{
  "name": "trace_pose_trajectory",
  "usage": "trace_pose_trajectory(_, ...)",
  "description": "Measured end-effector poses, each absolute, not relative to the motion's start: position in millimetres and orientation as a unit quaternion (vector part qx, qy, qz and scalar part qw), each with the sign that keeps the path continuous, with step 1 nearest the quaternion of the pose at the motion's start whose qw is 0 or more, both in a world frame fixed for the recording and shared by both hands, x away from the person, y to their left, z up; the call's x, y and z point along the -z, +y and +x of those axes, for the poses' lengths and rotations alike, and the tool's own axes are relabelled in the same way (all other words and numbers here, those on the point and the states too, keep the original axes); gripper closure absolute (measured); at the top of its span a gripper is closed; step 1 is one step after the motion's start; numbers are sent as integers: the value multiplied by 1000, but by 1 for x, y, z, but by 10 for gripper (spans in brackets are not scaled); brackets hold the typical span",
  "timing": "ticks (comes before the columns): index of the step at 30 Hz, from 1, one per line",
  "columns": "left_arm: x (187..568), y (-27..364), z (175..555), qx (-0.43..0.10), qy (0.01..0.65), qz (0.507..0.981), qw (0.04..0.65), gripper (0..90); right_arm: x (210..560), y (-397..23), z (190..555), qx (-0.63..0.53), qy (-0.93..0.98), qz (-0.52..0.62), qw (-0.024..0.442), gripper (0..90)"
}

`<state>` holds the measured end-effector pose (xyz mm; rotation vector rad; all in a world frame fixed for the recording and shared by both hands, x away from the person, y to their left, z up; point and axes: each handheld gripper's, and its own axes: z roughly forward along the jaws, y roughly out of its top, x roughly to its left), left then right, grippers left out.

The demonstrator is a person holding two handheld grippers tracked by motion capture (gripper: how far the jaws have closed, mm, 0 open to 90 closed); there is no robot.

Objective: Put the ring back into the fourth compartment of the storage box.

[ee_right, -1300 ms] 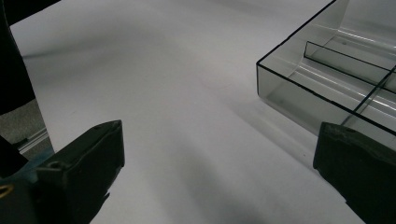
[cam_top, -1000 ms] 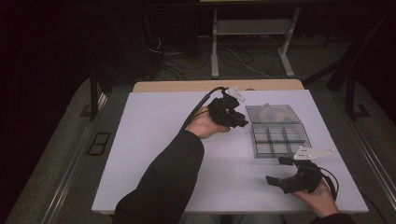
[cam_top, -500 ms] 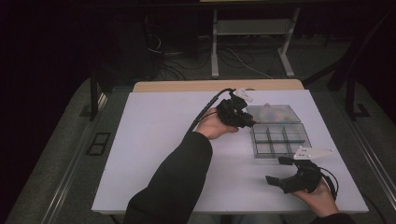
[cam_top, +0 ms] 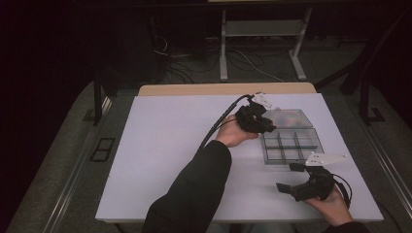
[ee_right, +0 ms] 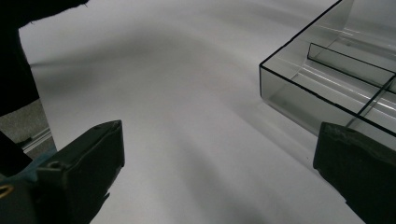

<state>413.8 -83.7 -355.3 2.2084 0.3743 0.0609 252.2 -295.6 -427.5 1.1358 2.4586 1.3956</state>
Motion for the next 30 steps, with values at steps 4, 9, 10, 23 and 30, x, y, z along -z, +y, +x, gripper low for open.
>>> trace_pose_trajectory(4,359,-87,416,-22,156,884,440,698,428,-296,253,-457,807,371,47,14)
trace_pose_trajectory(9,366,-90,419,-27,160,883,440,697,428,-295,253,-459,805,373,47,14)
trace_pose_trajectory(10,368,-91,420,-28,163,882,441,697,428,-295,253,-459,805,373,47,14)
trace_pose_trajectory(23,396,-95,430,-20,195,871,450,698,426,-297,253,-459,806,371,49,14)
trace_pose_trajectory(30,408,-99,433,-11,202,870,449,697,425,-299,254,-461,803,373,49,14)
